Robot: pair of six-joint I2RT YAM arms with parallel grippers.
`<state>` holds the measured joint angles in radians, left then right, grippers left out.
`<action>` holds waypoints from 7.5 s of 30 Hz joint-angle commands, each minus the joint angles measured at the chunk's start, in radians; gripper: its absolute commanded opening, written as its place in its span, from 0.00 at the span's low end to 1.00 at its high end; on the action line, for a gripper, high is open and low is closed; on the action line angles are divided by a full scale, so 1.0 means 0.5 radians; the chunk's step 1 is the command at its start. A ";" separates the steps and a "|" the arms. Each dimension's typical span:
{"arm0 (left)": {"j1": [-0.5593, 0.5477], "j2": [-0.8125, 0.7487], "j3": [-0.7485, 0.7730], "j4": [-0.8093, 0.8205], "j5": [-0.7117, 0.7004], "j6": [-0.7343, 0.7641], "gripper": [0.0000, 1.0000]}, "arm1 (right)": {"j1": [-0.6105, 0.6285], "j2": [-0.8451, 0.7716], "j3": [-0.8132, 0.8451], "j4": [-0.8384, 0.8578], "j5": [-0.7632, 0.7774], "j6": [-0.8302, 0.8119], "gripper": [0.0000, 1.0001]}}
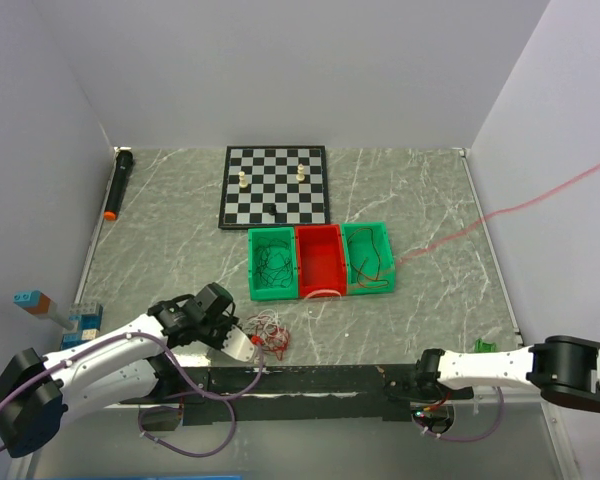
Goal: Untangle the cables
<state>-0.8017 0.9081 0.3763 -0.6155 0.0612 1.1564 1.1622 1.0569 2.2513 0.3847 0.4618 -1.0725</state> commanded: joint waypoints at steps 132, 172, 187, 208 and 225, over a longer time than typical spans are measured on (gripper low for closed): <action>-0.553 0.381 0.146 -0.073 0.243 0.442 0.01 | 0.020 0.086 0.137 -0.138 -0.141 -0.021 0.00; -0.372 0.371 1.346 -0.502 0.740 -0.500 0.01 | -0.394 -0.043 -1.106 0.072 0.025 0.632 0.00; -0.372 0.285 1.505 -0.613 0.746 -0.481 0.01 | -1.115 0.114 -1.355 -0.272 -0.144 1.571 0.00; -0.372 0.295 1.800 -0.757 0.577 -0.325 0.01 | -1.419 0.092 -1.674 -0.374 -0.279 1.970 0.00; -0.372 0.288 1.763 -0.772 0.546 -0.251 0.01 | -1.453 0.019 -1.591 -0.404 -0.334 1.986 0.00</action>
<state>-0.9894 1.0683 1.2591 -1.0096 0.3332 1.0080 0.4450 1.1080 1.4097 0.1589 0.3176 -0.0895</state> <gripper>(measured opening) 0.021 0.012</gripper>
